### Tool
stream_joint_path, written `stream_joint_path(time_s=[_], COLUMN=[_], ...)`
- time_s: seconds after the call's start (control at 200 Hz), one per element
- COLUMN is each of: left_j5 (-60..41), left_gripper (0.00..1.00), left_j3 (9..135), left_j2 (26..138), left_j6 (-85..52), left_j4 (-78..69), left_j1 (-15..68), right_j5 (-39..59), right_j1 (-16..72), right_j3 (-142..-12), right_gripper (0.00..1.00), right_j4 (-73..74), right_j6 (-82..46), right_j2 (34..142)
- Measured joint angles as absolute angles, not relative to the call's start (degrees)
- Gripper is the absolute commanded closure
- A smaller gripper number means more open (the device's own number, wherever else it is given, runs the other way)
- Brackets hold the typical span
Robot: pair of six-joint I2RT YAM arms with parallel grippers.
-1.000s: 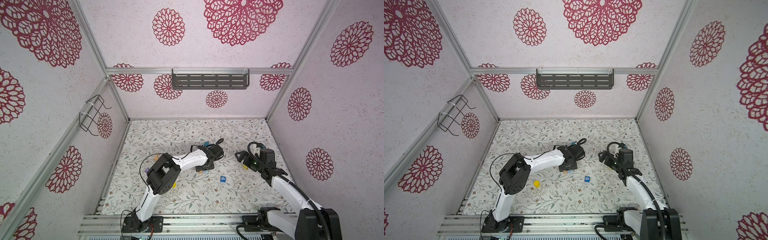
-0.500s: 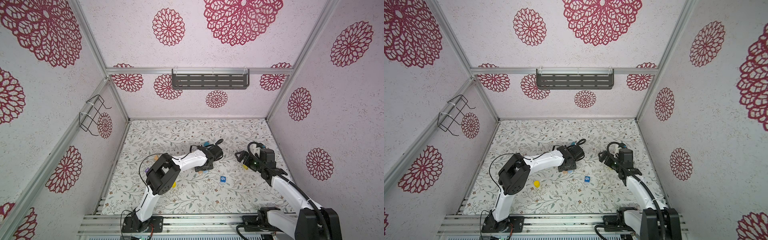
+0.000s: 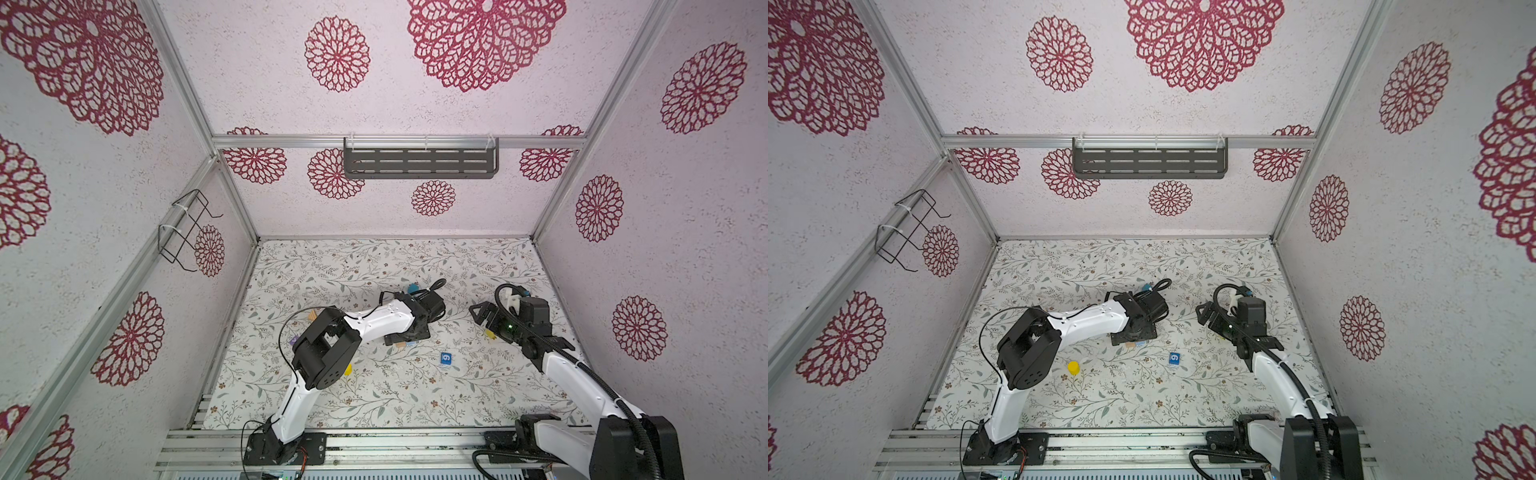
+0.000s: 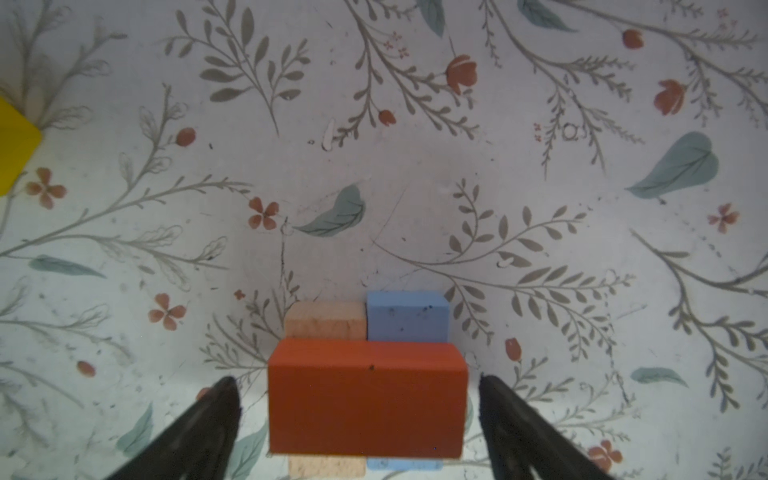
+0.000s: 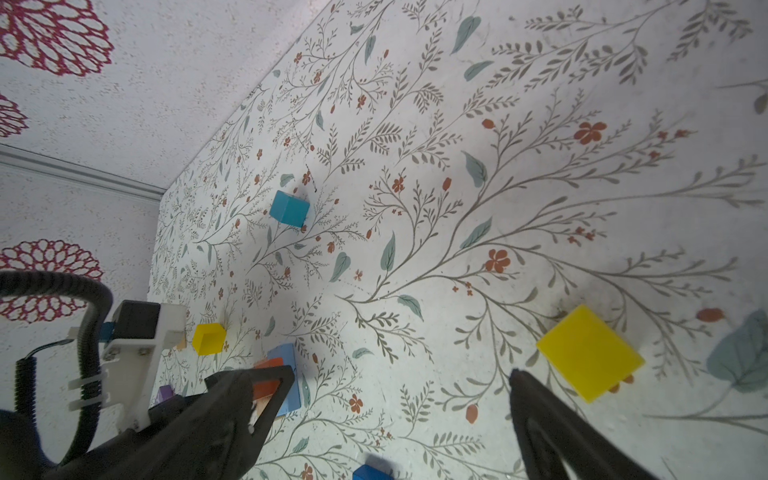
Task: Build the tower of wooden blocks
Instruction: 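Lower the orange-red block across the wood and blue blocks, open left gripper, then raise the left gripper away from the stack while right gripper moves to yellow cube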
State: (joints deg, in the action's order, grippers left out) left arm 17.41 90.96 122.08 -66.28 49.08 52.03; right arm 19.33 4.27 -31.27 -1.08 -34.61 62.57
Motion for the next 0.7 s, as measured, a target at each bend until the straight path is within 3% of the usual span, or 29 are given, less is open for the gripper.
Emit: stream_joint_path(time_s=[0.185,0.575,0.7], left_j5=[19.0,25.0,25.1], left_gripper=[0.03,0.03,0.03], left_j3=[90.6,80.5,73.9], left_j2=[121.1,99.2,94.5], left_j6=[-66.1,-62.1,-59.8], left_j4=[50.5,51.5,50.5], left_j1=[52.2,52.2,52.0], right_j5=[18.1,3.5,1.8], right_j1=[4.3,4.7,4.7], right_j3=[-31.3,-38.4,-40.7], right_gripper=[0.02,0.25,0.28], right_j4=[-1.6,-12.3,-15.4], right_j6=[-33.2,-26.4,-25.8], right_j2=[62.5,67.3,70.4])
